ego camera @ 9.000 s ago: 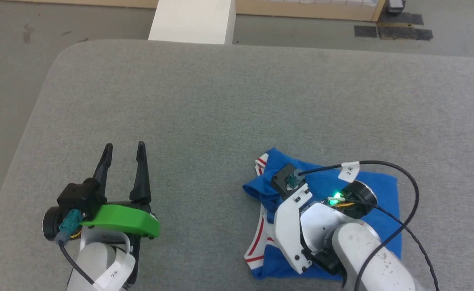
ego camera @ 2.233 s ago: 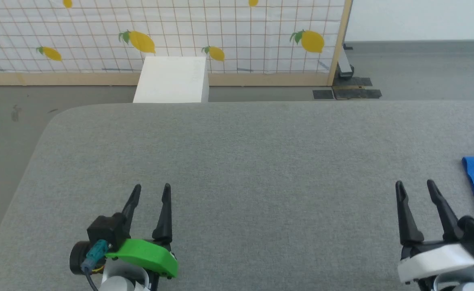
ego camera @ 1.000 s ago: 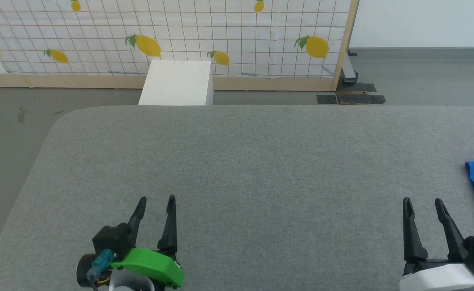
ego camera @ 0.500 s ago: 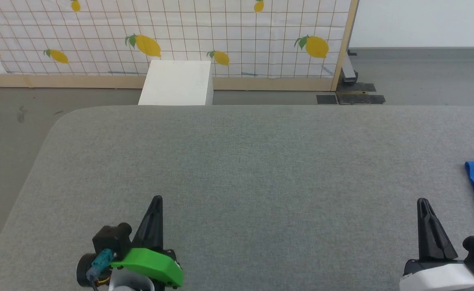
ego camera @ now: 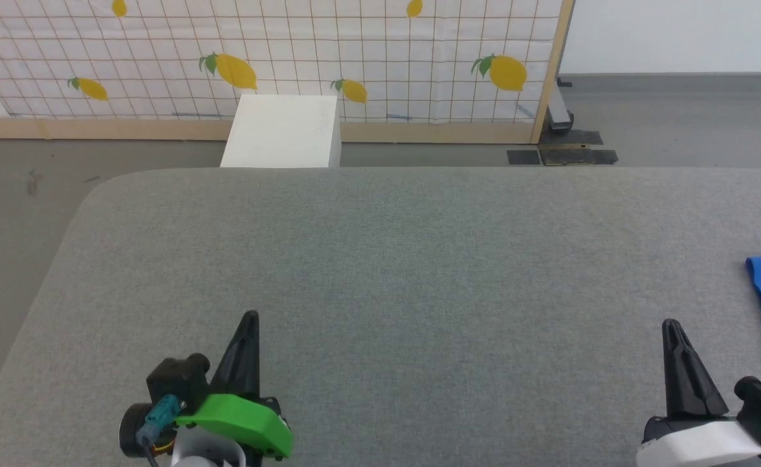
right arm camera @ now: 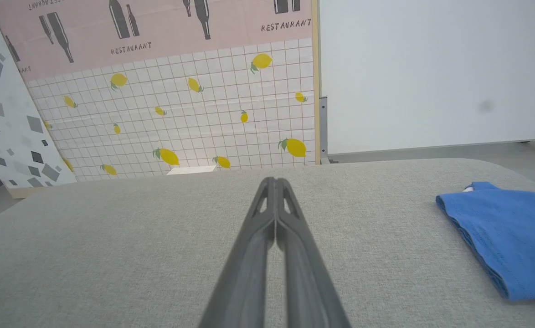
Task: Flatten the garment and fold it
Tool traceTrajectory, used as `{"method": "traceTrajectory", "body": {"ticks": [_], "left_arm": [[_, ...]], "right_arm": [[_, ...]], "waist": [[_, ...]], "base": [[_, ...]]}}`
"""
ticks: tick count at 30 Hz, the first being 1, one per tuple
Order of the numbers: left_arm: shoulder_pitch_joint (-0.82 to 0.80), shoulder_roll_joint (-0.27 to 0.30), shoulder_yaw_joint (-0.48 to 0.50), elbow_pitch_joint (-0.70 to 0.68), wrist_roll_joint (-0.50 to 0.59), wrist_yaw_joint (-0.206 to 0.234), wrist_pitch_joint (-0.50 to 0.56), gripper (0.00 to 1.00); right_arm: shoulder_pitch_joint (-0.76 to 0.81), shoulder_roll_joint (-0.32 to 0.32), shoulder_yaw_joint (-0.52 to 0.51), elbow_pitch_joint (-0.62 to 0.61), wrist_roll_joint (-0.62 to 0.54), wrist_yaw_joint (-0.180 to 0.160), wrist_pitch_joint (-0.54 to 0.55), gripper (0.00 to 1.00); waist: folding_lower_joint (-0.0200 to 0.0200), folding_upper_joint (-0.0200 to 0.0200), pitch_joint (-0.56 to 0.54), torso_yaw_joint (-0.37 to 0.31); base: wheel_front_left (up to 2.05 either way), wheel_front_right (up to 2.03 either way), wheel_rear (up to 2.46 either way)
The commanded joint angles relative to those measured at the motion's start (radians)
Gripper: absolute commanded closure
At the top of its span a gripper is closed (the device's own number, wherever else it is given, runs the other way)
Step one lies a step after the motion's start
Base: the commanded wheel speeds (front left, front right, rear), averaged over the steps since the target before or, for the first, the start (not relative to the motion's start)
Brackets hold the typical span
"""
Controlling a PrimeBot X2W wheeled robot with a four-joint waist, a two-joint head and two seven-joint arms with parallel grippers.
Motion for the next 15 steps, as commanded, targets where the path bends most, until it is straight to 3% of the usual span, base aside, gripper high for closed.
{"method": "traceTrajectory", "body": {"ticks": [1,15], "left_arm": [[0.004,0.0,0.005,-0.009,0.022,0.007,0.005,1.0],[0.008,-0.001,0.018,-0.034,0.052,0.015,0.033,1.0]], "right_arm": [[-0.013,0.001,0.004,-0.006,-0.012,0.0,0.007,1.0],[-0.026,0.001,0.018,-0.013,-0.031,0.0,0.035,1.0]], "waist": [[0.0,0.0005,0.001,0.0],[0.0,0.0011,0.005,-0.003]], "base": [[0.0,0.0,0.0],[0.0,0.0,0.0]]}}
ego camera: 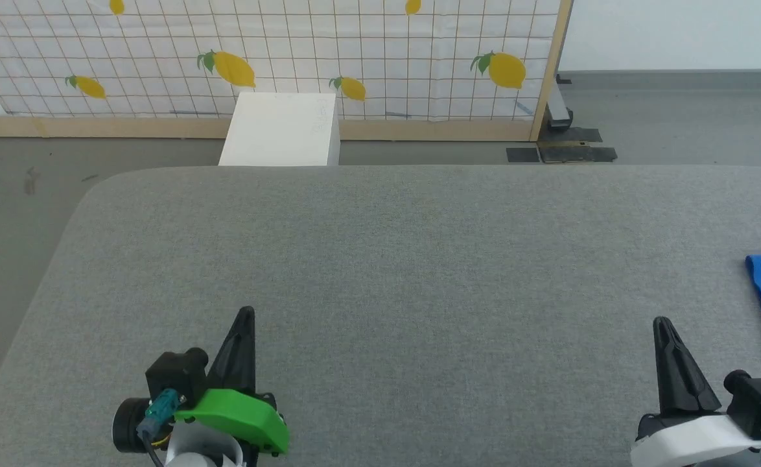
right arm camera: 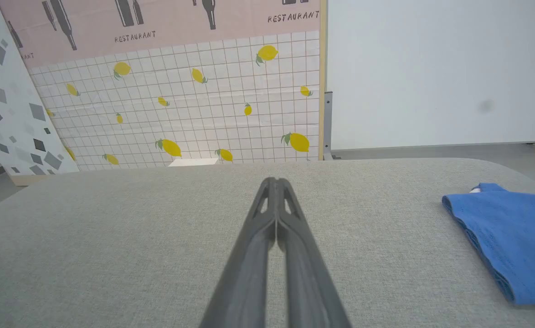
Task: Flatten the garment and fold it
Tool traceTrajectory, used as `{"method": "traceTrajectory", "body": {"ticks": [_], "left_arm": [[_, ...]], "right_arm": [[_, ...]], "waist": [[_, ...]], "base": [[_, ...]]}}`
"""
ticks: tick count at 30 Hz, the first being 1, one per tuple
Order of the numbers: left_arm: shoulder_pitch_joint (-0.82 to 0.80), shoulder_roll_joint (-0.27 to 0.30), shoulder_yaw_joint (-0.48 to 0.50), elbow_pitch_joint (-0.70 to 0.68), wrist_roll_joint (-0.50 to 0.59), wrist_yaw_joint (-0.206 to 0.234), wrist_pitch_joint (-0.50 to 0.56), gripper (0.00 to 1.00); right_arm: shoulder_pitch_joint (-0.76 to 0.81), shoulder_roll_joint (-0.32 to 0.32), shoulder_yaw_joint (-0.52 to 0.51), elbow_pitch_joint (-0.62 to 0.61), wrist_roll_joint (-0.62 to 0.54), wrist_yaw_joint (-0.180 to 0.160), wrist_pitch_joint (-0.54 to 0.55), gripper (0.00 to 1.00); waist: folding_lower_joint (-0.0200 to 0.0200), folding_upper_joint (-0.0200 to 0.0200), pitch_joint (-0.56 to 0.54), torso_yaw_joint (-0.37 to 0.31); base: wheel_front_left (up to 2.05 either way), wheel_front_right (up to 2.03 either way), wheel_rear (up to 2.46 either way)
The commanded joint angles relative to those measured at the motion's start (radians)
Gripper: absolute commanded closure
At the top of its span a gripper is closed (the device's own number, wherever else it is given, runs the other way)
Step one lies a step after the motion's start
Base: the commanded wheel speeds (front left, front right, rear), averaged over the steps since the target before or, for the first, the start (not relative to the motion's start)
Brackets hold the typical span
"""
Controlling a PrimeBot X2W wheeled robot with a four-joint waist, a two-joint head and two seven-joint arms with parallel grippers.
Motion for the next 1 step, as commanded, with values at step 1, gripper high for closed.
{"method": "traceTrajectory", "body": {"ticks": [1], "left_arm": [[0.009,-0.001,0.005,-0.008,0.011,0.007,0.005,1.0]], "right_arm": [[-0.02,0.001,0.005,-0.008,-0.008,0.0,0.006,1.0]], "waist": [[0.0,0.0011,0.0,0.0]], "base": [[0.0,0.0,0.0]]}}
